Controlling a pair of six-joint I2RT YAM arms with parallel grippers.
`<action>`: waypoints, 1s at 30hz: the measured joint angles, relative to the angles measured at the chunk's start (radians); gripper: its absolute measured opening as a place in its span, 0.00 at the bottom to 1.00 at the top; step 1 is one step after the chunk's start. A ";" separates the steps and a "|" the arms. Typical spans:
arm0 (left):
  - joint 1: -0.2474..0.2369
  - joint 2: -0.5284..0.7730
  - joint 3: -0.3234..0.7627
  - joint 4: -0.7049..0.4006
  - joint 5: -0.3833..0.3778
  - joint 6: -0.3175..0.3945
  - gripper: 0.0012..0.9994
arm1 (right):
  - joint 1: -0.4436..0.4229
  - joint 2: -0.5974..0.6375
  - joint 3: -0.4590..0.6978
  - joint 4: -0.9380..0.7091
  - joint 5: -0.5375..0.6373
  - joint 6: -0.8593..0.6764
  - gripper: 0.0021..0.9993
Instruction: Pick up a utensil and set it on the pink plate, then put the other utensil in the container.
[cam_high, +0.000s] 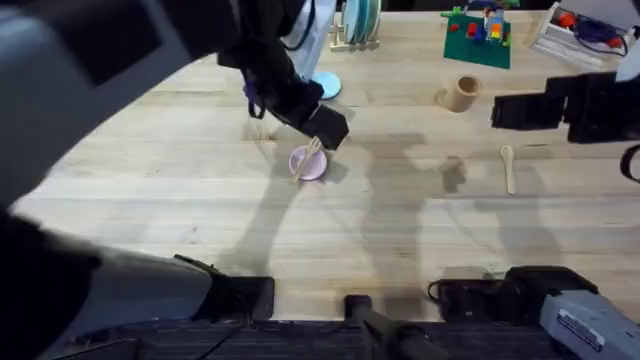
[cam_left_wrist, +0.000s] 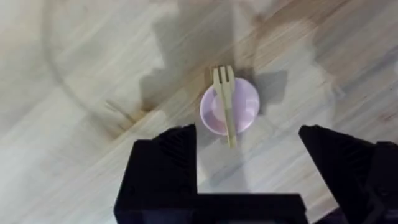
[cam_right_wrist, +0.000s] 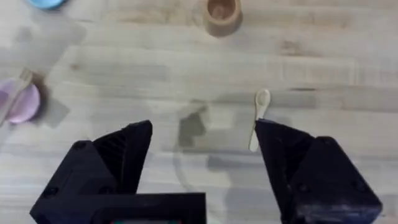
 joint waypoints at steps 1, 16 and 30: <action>0.000 -0.024 0.000 0.003 -0.003 0.009 1.00 | 0.000 0.000 0.000 -0.010 0.005 0.000 1.00; 0.000 -0.417 0.011 -0.069 -0.018 0.127 1.00 | 0.000 0.000 0.000 -0.142 0.138 0.075 1.00; 0.000 -0.439 0.011 -0.083 0.010 0.165 1.00 | -0.175 0.000 -0.117 -0.060 0.136 0.082 1.00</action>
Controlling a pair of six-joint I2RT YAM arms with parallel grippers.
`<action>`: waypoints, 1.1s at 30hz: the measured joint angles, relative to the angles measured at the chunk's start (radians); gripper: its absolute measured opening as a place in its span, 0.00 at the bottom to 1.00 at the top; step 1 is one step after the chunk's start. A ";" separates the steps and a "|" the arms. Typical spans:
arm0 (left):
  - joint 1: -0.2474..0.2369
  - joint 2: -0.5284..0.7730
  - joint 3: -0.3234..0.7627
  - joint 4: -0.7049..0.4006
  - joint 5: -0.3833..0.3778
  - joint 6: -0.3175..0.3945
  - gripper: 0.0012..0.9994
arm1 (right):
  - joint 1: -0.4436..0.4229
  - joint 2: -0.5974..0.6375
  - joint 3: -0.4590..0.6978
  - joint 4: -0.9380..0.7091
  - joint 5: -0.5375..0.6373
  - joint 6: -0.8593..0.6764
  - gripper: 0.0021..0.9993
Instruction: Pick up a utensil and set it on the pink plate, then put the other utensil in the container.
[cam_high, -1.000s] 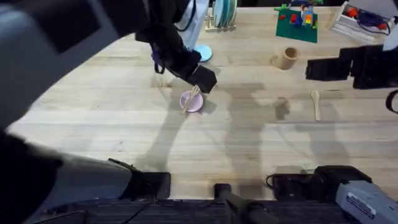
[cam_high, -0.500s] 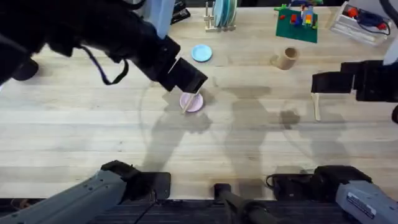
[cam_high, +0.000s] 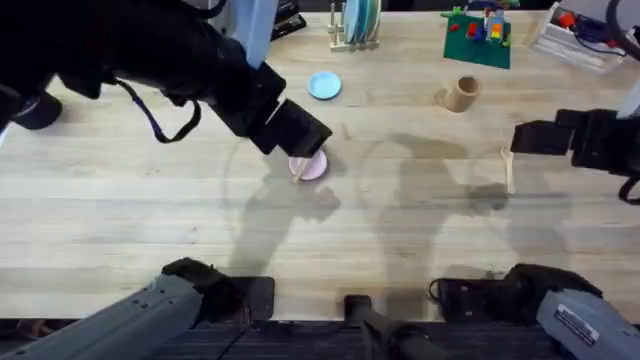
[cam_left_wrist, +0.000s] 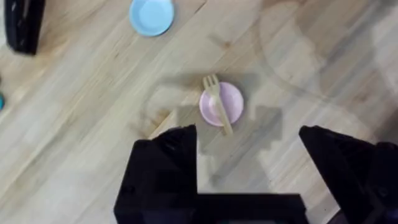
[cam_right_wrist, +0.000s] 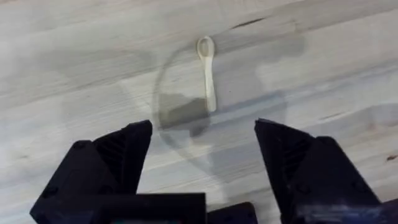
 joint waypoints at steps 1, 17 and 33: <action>0.000 0.000 0.000 0.001 0.015 0.018 1.00 | -0.012 0.001 0.000 0.000 -0.004 0.000 1.00; 0.045 0.000 -0.165 0.214 0.199 0.140 1.00 | -0.035 0.072 0.000 0.001 -0.009 -0.004 0.99; 0.098 0.000 -0.343 0.518 0.368 0.196 1.00 | -0.035 0.174 0.000 0.026 -0.009 -0.004 1.00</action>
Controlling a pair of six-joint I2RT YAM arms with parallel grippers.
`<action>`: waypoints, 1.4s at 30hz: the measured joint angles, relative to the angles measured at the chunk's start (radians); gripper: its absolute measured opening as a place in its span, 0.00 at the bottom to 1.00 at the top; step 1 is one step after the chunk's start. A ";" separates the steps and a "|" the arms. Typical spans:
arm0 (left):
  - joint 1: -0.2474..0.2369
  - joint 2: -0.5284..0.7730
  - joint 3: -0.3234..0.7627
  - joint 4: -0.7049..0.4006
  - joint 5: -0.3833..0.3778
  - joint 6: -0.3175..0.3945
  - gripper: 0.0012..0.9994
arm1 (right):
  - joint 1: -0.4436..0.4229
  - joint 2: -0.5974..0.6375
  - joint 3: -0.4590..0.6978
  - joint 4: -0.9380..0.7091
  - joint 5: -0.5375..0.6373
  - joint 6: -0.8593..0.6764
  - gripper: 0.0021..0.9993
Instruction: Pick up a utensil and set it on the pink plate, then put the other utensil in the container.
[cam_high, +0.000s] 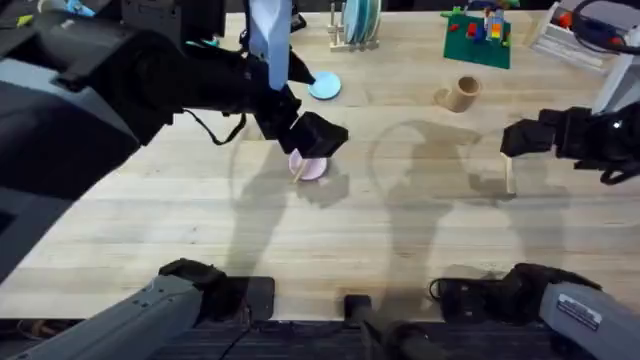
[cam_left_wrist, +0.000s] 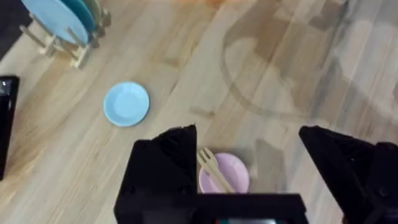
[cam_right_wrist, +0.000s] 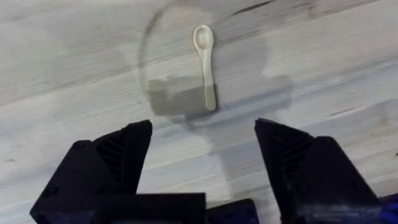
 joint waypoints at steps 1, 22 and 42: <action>0.004 0.000 -0.008 0.013 0.011 0.001 1.00 | 0.000 0.003 0.000 0.000 0.000 0.000 1.00; 0.012 0.000 -0.016 0.061 0.032 0.004 1.00 | -0.004 0.072 -0.101 0.149 0.000 -0.002 0.99; 0.012 0.000 -0.016 0.061 0.032 0.004 1.00 | -0.078 0.362 -0.106 0.264 -0.078 -0.101 1.00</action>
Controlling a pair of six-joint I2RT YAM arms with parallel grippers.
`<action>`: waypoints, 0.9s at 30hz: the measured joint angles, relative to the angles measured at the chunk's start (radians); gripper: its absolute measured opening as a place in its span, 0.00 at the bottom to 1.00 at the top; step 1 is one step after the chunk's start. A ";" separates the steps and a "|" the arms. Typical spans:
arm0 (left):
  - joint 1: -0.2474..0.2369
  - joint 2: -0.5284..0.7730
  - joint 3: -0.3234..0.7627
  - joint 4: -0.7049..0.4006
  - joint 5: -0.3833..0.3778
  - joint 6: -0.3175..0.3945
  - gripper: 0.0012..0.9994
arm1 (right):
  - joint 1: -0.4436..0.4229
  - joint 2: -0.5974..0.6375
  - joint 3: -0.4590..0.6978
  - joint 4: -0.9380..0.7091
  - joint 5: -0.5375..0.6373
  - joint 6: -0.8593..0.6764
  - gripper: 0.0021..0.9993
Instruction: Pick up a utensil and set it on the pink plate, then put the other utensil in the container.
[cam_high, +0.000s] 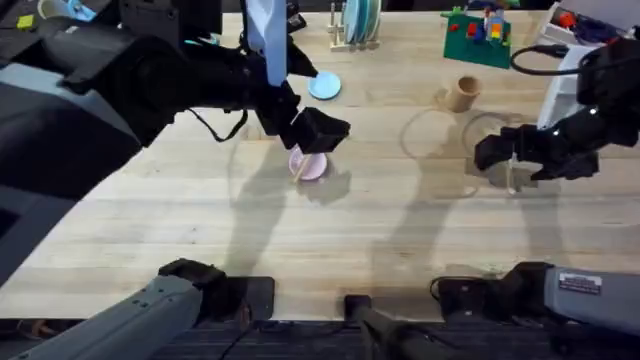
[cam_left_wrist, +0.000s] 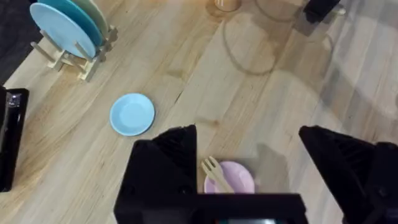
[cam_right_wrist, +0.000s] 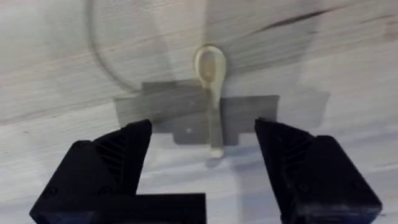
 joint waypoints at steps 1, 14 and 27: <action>0.000 0.000 0.000 0.000 0.000 0.000 1.00 | 0.000 0.010 0.000 0.003 -0.003 -0.004 1.00; 0.000 0.000 0.000 0.001 0.000 0.000 1.00 | -0.001 0.037 0.000 0.040 -0.016 -0.024 1.00; 0.000 0.000 0.000 0.000 0.000 0.000 1.00 | -0.001 0.038 0.000 0.058 -0.021 -0.031 0.62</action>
